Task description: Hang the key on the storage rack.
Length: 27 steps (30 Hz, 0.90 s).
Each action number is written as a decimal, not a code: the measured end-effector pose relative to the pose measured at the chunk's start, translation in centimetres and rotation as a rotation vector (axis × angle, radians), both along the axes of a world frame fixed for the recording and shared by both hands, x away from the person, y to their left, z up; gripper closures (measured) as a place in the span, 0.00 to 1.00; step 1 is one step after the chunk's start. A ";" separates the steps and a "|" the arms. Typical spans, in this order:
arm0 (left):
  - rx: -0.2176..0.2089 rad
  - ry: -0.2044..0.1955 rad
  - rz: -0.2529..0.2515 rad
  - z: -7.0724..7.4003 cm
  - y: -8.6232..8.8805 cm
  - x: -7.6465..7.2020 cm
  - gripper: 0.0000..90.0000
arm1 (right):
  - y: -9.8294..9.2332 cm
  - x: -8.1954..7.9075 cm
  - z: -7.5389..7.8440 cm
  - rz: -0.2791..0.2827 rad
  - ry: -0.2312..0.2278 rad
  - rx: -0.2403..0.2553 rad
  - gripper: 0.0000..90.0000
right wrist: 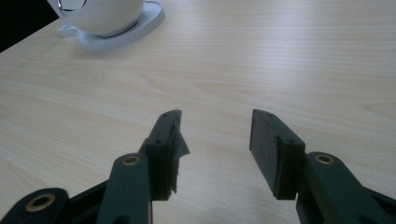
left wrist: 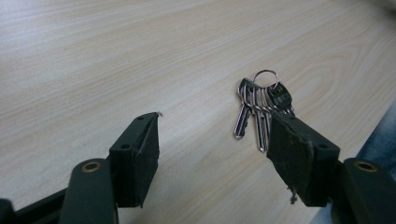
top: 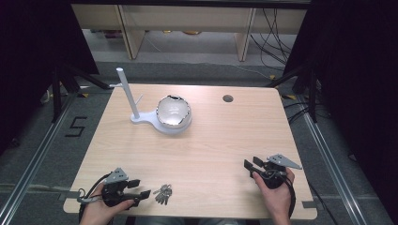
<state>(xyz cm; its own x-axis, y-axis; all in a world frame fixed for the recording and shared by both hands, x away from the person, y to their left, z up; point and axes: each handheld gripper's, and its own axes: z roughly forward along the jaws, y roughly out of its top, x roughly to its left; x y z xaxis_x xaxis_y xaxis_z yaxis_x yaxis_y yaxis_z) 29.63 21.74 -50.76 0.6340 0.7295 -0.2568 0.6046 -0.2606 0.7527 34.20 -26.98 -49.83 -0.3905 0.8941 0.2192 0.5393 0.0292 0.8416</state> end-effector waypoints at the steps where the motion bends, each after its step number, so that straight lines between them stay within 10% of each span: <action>1: 0.015 0.007 -0.016 0.2 0.1 0.1 0.38 | 0.2 -0.1 0.0 -0.013 0.017 0.040 0.59; 8: 0.057 0.011 -0.036 1.9 -0.7 0.9 0.38 | -0.5 0.2 0.0 -0.020 -0.010 0.011 0.56; 16: 0.278 0.130 -0.110 5.5 -3.5 2.6 0.39 | 0.0 -0.2 0.8 -0.019 0.028 0.024 0.55; 21: 0.375 0.159 -0.138 5.5 -6.1 2.9 0.39 | 0.1 -0.2 0.7 -0.018 0.037 0.004 0.55; 27: 0.492 0.298 -0.183 4.1 -9.1 3.4 0.38 | -0.2 0.2 0.4 0.006 0.012 -0.005 0.55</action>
<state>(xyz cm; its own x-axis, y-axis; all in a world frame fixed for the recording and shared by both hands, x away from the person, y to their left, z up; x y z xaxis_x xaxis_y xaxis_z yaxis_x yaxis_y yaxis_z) 33.06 12.63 -46.63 0.7130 0.6936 -0.1025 0.6835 -0.6550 0.3222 34.39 -27.23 -49.38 -0.3935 0.8928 0.2193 0.5492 0.0370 0.8349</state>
